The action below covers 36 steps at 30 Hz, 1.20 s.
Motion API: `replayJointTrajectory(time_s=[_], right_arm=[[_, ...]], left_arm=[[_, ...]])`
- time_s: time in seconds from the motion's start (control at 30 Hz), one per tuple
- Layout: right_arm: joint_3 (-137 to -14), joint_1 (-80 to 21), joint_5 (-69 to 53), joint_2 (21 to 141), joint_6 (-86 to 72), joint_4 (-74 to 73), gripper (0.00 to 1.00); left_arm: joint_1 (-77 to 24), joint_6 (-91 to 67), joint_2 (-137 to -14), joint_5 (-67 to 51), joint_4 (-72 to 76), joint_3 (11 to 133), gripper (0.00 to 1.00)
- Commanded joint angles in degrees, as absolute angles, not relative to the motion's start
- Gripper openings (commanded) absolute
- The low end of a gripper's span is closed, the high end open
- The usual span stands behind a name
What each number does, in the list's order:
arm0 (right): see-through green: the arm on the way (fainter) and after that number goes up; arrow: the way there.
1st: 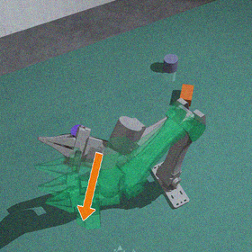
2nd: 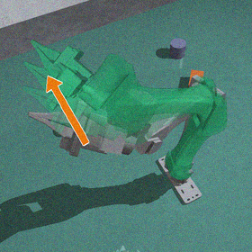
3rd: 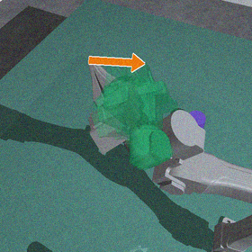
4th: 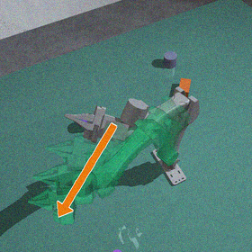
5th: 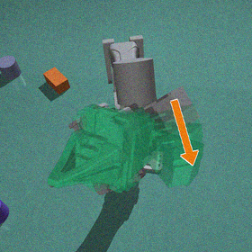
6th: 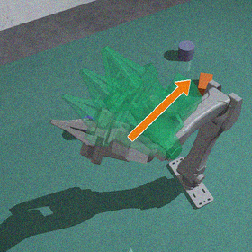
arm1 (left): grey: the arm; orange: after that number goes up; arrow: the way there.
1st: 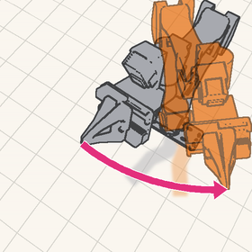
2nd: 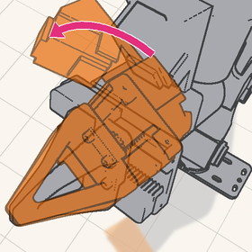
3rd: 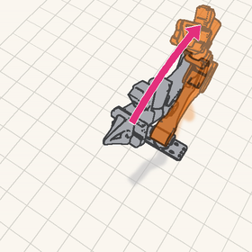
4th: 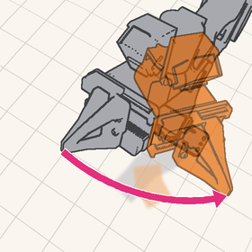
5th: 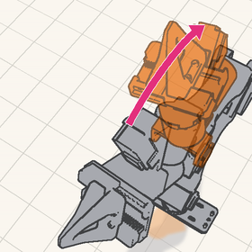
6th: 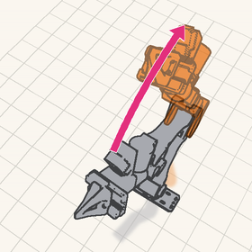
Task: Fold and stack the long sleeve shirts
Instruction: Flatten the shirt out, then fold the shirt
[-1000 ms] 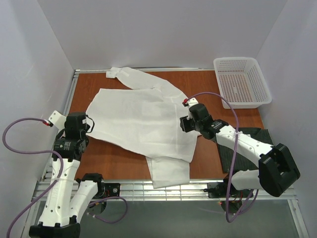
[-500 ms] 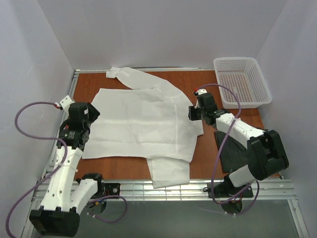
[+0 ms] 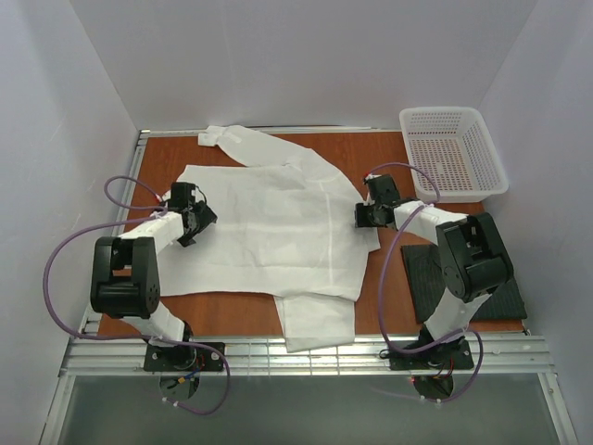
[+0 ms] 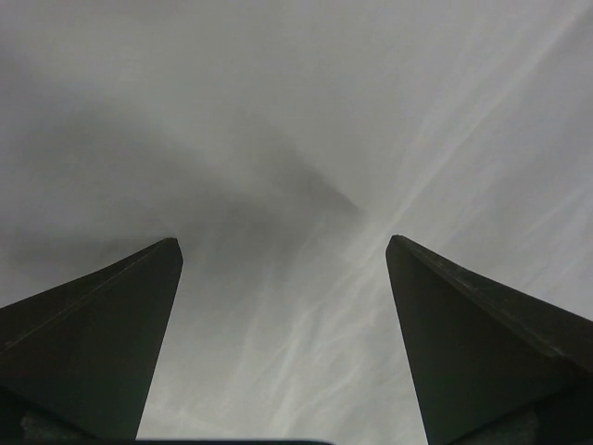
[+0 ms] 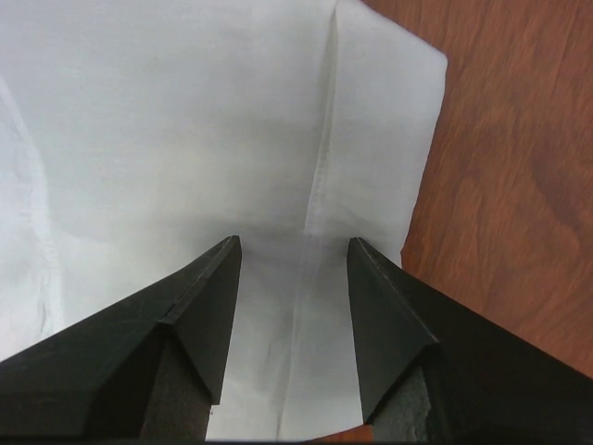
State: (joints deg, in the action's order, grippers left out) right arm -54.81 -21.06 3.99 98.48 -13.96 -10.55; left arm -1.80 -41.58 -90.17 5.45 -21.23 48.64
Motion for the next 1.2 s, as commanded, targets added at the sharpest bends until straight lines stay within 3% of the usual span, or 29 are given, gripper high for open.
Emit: replayJointTrajectory(time_s=[0.0,0.3,0.47,0.57,0.87,1.17], right_arm=[[-57.9,-20.1,4.3,100.9,-13.9,-8.4,0.43],[-68.6,-14.4,5.4,112.0,-10.9,-10.0,0.45],[-76.5,-13.6,5.8,113.5,-8.1,-13.4,0.47],[-75.9,-13.9,3.9,108.6,-7.5,-14.1,0.50],[-54.6,-17.9,-1.8,81.6,-10.6,-14.2,0.54],[-39.4,-25.0,-3.0,67.2,-8.3,-18.0,0.54]], left_arm=[[-0.1,-44.4,-93.7,3.5,-15.9,50.2,0.85],[2.6,-46.4,-106.4,2.3,-15.3,57.3,0.85],[2.7,-43.5,-107.0,1.0,-16.3,62.7,0.85],[2.7,-42.7,-100.4,1.6,-17.5,62.3,0.86],[2.7,-42.6,-70.3,9.8,-27.4,47.3,0.86],[2.9,-48.9,-58.5,13.1,-35.1,33.8,0.86]])
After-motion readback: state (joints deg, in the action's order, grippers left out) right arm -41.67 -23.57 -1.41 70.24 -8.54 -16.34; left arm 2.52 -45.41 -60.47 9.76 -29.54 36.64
